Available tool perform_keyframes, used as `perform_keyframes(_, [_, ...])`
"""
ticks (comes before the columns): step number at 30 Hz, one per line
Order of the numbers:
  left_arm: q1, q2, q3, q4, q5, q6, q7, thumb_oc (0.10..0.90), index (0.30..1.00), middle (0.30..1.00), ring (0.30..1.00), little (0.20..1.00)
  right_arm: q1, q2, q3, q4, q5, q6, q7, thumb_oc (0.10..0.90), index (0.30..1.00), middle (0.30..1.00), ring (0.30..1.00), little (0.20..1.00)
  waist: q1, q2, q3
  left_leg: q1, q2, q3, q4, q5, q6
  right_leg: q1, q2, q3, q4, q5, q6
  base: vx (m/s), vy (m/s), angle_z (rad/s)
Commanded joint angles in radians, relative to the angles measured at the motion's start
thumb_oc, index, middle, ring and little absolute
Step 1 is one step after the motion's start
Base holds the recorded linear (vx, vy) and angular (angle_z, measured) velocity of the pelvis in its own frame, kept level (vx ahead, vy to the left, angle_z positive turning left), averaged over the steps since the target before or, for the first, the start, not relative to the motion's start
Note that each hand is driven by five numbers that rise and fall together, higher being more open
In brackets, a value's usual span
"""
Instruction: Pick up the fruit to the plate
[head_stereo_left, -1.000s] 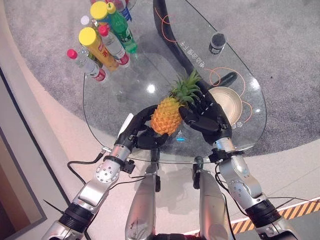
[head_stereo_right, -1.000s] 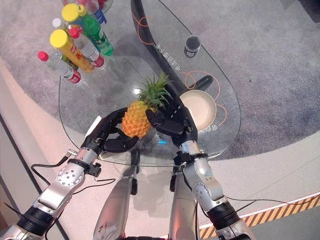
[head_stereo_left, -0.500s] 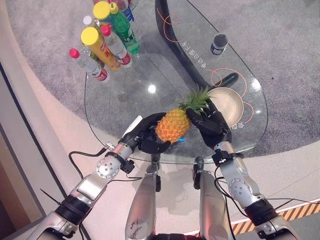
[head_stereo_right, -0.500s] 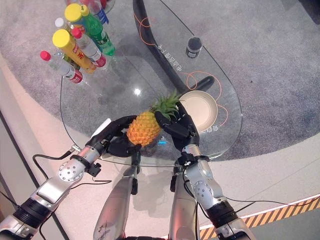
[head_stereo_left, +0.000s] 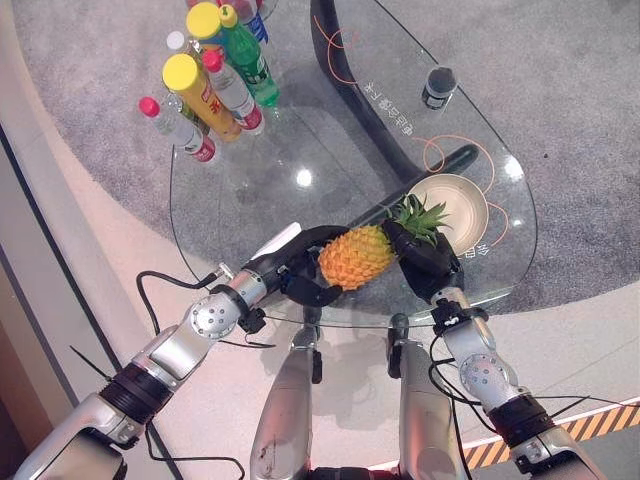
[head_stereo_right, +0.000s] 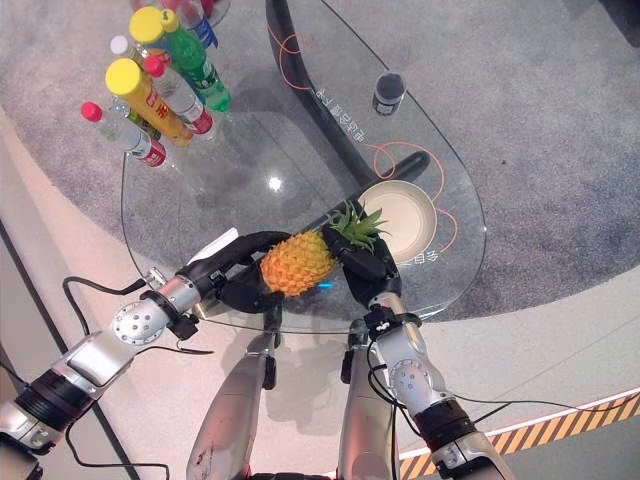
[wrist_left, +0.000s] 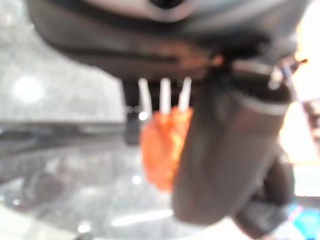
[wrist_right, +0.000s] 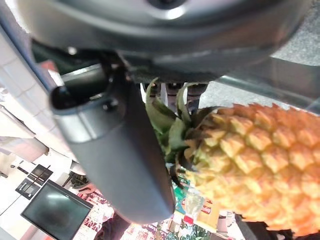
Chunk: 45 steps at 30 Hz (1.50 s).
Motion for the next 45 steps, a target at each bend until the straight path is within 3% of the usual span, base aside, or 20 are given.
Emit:
perform_keyframes(1, [-0.050,0.018,-0.079,-0.191,-0.008,-0.166,-0.085,0.100,0.300,0.300,0.300,0.200,-0.169,0.016,-0.002,-0.096,0.009,-0.072,0.087,0.100,0.300,0.300,0.300,0.200,-0.013,-0.042,-0.011,-0.037,-0.070,0.025,0.271,-0.157,0.074,0.091,-0.031,-0.091,-0.260,0.262,0.020,0.00,0.000,0.00])
perform_keyframes(11, [-0.035,-0.005,-0.071,-0.184,-0.009,-0.150,-0.075,0.100,0.300,0.300,0.300,0.200,-0.175,0.037,-0.011,-0.106,-0.039,-0.131,0.069,0.100,0.300,0.300,0.300,0.200,-0.011,-0.038,-0.011,-0.045,-0.079,0.020,0.268,-0.158,0.077,0.083,-0.028,-0.086,-0.266,0.265,0.020,0.00,0.000,0.00])
perform_keyframes(28, [-0.021,-0.039,-0.059,-0.153,-0.013,-0.098,-0.028,0.100,0.300,0.300,0.300,0.200,-0.170,0.048,-0.023,-0.132,-0.103,-0.153,0.048,0.100,0.300,0.300,0.300,0.200,-0.017,-0.038,-0.011,-0.032,-0.077,0.025,0.244,-0.149,0.077,0.086,-0.019,-0.088,-0.275,0.265,0.018,0.00,0.000,0.00])
perform_keyframes(29, [-0.019,-0.042,-0.057,-0.150,-0.013,-0.094,-0.021,0.133,0.328,0.328,0.328,0.233,-0.169,0.048,-0.024,-0.133,-0.104,-0.153,0.048,0.100,0.300,0.300,0.300,0.200,-0.017,-0.038,-0.011,-0.033,-0.077,0.024,0.245,-0.148,0.077,0.085,-0.019,-0.088,-0.274,0.265,0.018,0.00,0.000,0.00])
perform_keyframes(30, [-0.014,-0.046,-0.053,-0.147,-0.009,-0.091,-0.015,0.245,0.425,0.425,0.425,0.345,-0.168,0.050,-0.026,-0.132,-0.104,-0.154,0.049,0.100,0.300,0.300,0.300,0.200,-0.017,-0.039,-0.011,-0.033,-0.077,0.024,0.245,-0.148,0.076,0.086,-0.018,-0.089,-0.274,0.265,0.018,0.00,0.000,0.00])
perform_keyframes(31, [-0.013,-0.049,-0.052,-0.142,-0.001,-0.084,-0.008,0.800,0.900,0.900,0.900,0.900,-0.168,0.050,-0.027,-0.131,-0.104,-0.155,0.050,0.100,0.300,0.300,0.300,0.200,-0.017,-0.039,-0.011,-0.033,-0.076,0.025,0.243,-0.148,0.076,0.085,-0.018,-0.089,-0.274,0.265,0.018,0.00,0.000,0.00])
perform_keyframes(45, [-0.007,-0.060,-0.033,-0.123,0.013,-0.072,0.008,0.800,0.900,0.900,0.900,0.900,-0.164,0.055,-0.046,-0.137,-0.114,-0.152,0.042,0.100,0.300,0.300,0.300,0.200,-0.018,-0.043,-0.011,-0.026,-0.072,0.027,0.235,-0.142,0.073,0.091,-0.014,-0.097,-0.277,0.265,0.016,0.00,0.000,0.00])
